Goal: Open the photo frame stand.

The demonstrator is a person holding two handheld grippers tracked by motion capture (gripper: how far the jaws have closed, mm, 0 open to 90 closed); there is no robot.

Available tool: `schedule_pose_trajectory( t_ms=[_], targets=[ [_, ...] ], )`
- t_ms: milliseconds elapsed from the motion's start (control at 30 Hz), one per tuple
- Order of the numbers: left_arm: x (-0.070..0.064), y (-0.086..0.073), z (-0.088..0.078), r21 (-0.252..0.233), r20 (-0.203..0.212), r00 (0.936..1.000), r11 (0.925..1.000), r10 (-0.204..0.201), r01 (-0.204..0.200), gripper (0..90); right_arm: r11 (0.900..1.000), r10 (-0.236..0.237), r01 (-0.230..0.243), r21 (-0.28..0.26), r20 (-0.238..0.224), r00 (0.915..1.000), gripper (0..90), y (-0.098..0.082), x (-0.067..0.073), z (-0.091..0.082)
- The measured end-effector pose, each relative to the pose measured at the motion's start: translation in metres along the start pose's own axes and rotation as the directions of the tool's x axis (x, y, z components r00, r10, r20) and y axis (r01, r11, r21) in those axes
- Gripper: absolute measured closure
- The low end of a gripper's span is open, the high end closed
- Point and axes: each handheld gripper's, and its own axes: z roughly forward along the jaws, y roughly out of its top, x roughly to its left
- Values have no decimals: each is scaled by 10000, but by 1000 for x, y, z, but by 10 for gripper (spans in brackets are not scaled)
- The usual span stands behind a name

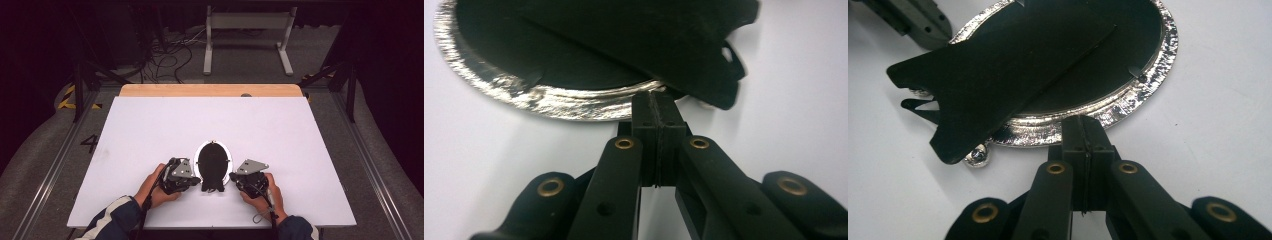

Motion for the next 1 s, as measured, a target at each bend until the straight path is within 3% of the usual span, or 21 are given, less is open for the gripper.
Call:
schedule_pose_trajectory(
  t_ms=[167, 400, 567, 600, 633, 833, 1000],
  targets=[
    [7, -2, 1, -160, 133, 9986, 9985, -513, 515, 899, 9999, 122, -122, 17, -54, 9999, 900, 0, -1, -1],
    [10, 2, 4, -231, -9, 9982, 9980, -596, 595, 899, 9998, 189, -188, 87, -154, 9997, 900, -1, -3, -2],
    [10, 5, 7, -228, -107, 9979, 9978, -632, 630, 896, 9997, 243, -244, -39, -398, 9989, 900, -3, -3, -14],
    [9, 5, 6, -215, -360, 9976, 9980, -598, 590, 865, 9996, 240, -244, -103, -409, 9989, 900, -3, -3, -16],
    [9, 5, 6, -215, -360, 9976, 9980, -598, 590, 843, 9996, 240, -244, -103, -409, 9989, 900, -3, -3, -16],
    [8, -9, -22, -964, -850, 9938, 9933, -721, 638, 856, 9996, -204, 189, -229, -665, 9976, 900, -7, 0, -27],
    [9, -31, -49, -1294, -1050, 9888, 9873, -1062, 923, 814, 9996, -30, 6, -293, -820, 9966, 900, -12, -2, -35]
  ],
)
